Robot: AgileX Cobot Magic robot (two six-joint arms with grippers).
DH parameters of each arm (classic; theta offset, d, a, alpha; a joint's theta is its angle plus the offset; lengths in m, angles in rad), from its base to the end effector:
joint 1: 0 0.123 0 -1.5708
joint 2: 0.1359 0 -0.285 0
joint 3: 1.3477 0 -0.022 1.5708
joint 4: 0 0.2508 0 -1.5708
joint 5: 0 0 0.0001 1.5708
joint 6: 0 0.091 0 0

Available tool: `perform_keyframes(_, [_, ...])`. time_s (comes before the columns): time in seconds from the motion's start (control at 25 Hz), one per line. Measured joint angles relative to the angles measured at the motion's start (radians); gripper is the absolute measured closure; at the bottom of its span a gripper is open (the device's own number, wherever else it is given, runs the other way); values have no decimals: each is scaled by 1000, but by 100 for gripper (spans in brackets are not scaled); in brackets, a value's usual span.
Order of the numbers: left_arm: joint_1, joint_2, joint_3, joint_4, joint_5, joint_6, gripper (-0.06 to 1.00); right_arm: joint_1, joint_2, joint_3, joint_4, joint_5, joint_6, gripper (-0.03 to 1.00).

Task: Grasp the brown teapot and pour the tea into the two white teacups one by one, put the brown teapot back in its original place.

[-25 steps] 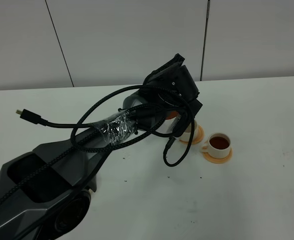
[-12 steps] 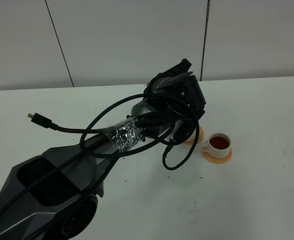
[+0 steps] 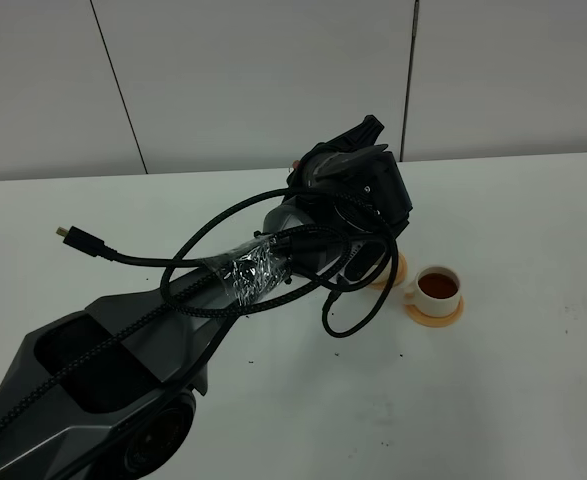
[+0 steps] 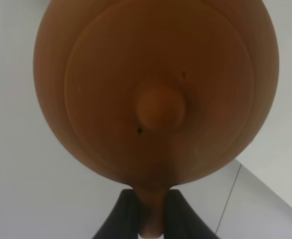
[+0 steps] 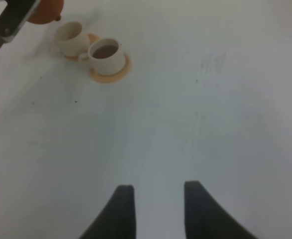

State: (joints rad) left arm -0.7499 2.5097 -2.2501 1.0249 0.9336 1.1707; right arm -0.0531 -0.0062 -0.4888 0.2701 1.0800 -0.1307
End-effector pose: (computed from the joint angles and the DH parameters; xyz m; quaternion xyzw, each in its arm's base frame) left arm 0.4438 -0.3279 0.1906 0.8056 0.3280 0.4827 0.1022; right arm -0.0058 0.0218 0.2750 -0.0392 0.8508 0.0874 0.5167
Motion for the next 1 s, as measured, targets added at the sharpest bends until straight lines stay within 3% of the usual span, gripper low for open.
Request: perform_keyframes(1.0, [-21, 0, 0, 56, -16, 34, 78, 0, 0, 0, 0, 0, 0, 73])
